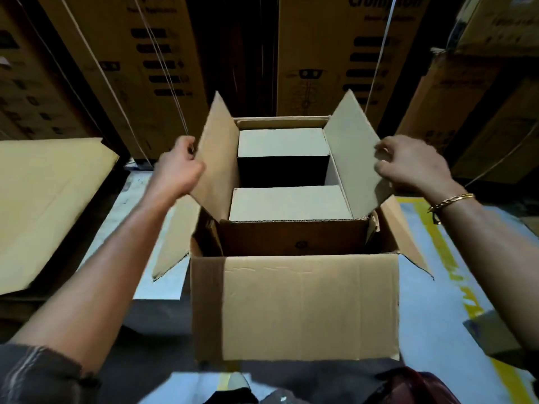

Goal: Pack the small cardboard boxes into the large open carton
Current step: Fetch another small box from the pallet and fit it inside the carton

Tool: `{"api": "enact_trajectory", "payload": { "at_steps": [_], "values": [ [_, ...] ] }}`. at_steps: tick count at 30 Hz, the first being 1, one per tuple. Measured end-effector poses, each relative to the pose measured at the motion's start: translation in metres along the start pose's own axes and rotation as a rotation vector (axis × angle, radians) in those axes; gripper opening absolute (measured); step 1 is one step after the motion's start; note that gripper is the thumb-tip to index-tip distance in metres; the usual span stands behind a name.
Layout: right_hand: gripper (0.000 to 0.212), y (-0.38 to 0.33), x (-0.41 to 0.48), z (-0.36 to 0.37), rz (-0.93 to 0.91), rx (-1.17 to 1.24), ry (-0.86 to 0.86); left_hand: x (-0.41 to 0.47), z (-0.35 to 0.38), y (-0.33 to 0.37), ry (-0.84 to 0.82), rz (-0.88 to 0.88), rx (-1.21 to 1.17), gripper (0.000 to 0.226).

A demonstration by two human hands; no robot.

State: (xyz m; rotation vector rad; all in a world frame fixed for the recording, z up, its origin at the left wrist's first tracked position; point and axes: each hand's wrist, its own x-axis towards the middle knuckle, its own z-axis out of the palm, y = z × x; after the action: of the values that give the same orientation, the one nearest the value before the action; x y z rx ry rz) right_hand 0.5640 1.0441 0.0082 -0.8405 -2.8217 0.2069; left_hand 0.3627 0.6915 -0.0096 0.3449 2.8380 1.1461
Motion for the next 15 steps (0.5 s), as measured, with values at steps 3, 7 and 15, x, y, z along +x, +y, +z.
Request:
{"api": "enact_trajectory", "payload": {
  "at_steps": [3,7,15],
  "values": [
    [0.041,0.023,0.007,0.011,0.079,-0.071,-0.058,0.013,-0.007,-0.035,-0.007,-0.091,0.097,0.058],
    [0.012,0.045,0.010,0.041,0.092,-0.139,-0.210,0.015,0.004,-0.071,-0.044,-0.070,0.350,0.046],
    [0.063,0.049,-0.005,0.095,0.172,-0.158,-0.066,-0.005,0.042,-0.097,0.026,0.057,0.477,0.070]
  ]
}}
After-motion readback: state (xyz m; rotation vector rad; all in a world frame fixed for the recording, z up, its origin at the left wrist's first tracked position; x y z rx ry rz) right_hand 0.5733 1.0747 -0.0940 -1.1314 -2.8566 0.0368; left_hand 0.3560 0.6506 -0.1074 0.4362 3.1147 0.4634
